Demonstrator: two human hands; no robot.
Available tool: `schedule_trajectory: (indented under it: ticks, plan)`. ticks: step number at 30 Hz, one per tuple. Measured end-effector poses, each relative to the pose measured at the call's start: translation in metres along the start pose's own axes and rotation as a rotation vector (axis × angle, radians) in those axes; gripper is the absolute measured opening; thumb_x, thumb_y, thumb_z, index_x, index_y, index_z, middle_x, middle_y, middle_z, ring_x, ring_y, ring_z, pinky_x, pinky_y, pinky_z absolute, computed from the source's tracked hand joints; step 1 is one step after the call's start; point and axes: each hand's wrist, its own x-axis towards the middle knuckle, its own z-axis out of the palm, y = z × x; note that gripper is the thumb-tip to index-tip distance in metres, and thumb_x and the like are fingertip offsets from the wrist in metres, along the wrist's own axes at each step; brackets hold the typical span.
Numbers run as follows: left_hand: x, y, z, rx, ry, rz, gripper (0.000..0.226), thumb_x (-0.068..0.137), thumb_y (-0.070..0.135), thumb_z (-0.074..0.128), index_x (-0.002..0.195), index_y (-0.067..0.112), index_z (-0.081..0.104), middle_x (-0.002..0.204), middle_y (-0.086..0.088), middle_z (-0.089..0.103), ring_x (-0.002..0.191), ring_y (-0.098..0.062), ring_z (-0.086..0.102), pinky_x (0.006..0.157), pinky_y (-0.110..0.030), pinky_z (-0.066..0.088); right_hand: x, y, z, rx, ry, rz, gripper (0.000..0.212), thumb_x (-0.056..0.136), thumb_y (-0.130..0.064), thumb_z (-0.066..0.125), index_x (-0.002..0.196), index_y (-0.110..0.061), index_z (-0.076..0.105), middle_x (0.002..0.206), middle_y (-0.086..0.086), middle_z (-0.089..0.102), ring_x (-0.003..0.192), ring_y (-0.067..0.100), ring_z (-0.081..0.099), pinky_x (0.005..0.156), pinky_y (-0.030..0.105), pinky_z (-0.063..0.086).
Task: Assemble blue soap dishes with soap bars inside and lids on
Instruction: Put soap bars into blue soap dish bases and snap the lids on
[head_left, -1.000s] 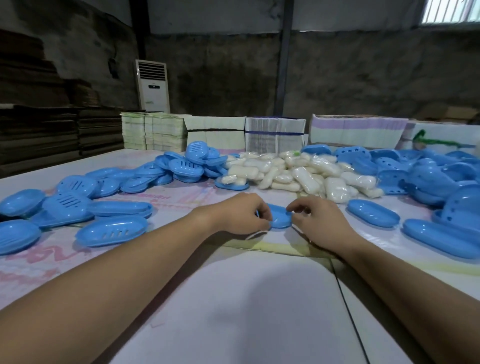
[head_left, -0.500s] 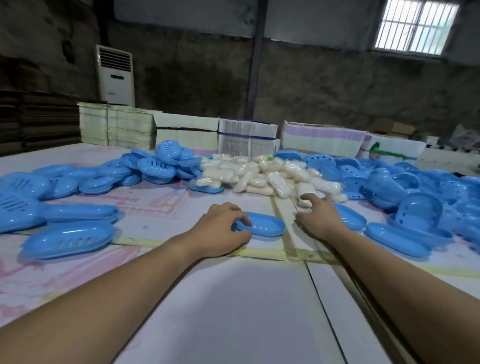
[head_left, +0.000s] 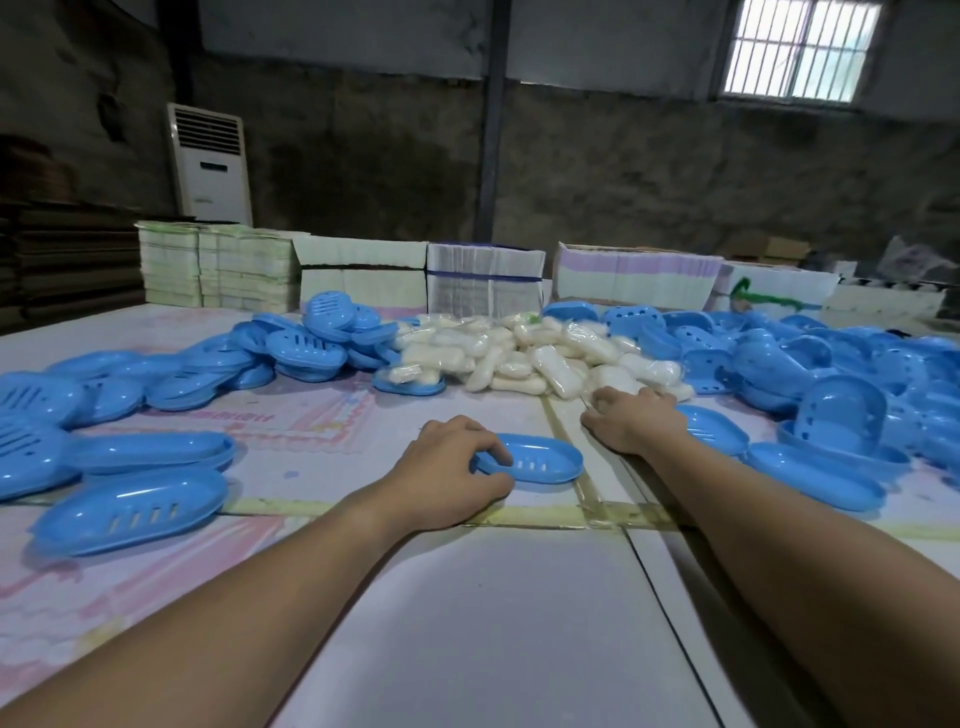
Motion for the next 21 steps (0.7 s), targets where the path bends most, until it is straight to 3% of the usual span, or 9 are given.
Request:
schedule_trajectory:
  ticks: [6,8,11,15,18,21]
  plan:
    - [0.0,0.001,-0.001,-0.012,-0.007,-0.004,0.013,0.089,0.036,0.066,0.099,0.043,0.061,0.12,0.015,0.05,0.117,-0.011,0.04,0.101,-0.029,0.038,-0.005,0.008,-0.018,0.027,-0.085,-0.073,0.036,0.09,-0.055,0.047,0.122,-0.038,0.047,0.127,0.016,0.051,0.118,0.032,0.045,0.096,0.043,0.039]
    - [0.0,0.001,0.0,-0.011,-0.006,-0.006,0.013,0.088,0.036,0.067,0.097,0.044,0.061,0.12,0.015,0.051,0.116,-0.01,0.039,0.097,-0.026,0.036,-0.013,0.013,-0.011,0.035,0.005,-0.118,0.029,0.092,-0.055,0.049,0.116,-0.039,0.048,0.12,0.012,0.052,0.111,0.032,0.049,0.092,0.042,0.043]
    - [-0.001,0.001,0.0,-0.01,0.004,-0.003,0.013,0.087,0.037,0.068,0.095,0.044,0.061,0.118,0.015,0.051,0.114,-0.009,0.04,0.092,-0.023,0.033,-0.027,0.018,0.006,0.1,0.267,-0.233,0.026,0.098,-0.043,0.045,0.124,-0.039,0.045,0.11,0.011,0.059,0.101,0.032,0.054,0.075,0.039,0.047]
    - [0.0,-0.001,0.0,-0.031,0.015,0.005,0.013,0.087,0.037,0.07,0.091,0.046,0.062,0.115,0.018,0.052,0.111,-0.007,0.041,0.085,-0.016,0.033,-0.031,0.019,0.001,0.194,0.35,-0.312,0.023,0.099,-0.031,0.043,0.122,-0.033,0.043,0.096,0.009,0.065,0.09,0.028,0.055,0.069,0.04,0.05]
    - [0.001,-0.003,0.0,-0.027,0.013,0.006,0.012,0.086,0.039,0.07,0.091,0.046,0.062,0.114,0.018,0.052,0.11,-0.005,0.041,0.082,-0.009,0.033,-0.035,0.018,-0.002,0.489,0.362,-0.271,0.019,0.096,-0.026,0.043,0.114,-0.031,0.046,0.086,0.009,0.061,0.082,0.026,0.056,0.07,0.042,0.051]
    - [0.003,-0.006,0.002,-0.028,0.026,-0.002,0.025,0.085,0.04,0.071,0.108,0.042,0.061,0.115,0.015,0.053,0.113,-0.008,0.044,0.092,-0.019,0.041,-0.044,0.009,-0.013,1.061,0.231,-0.22,0.013,0.092,-0.023,0.048,0.099,-0.031,0.054,0.081,0.009,0.059,0.066,0.017,0.055,0.05,0.03,0.044]
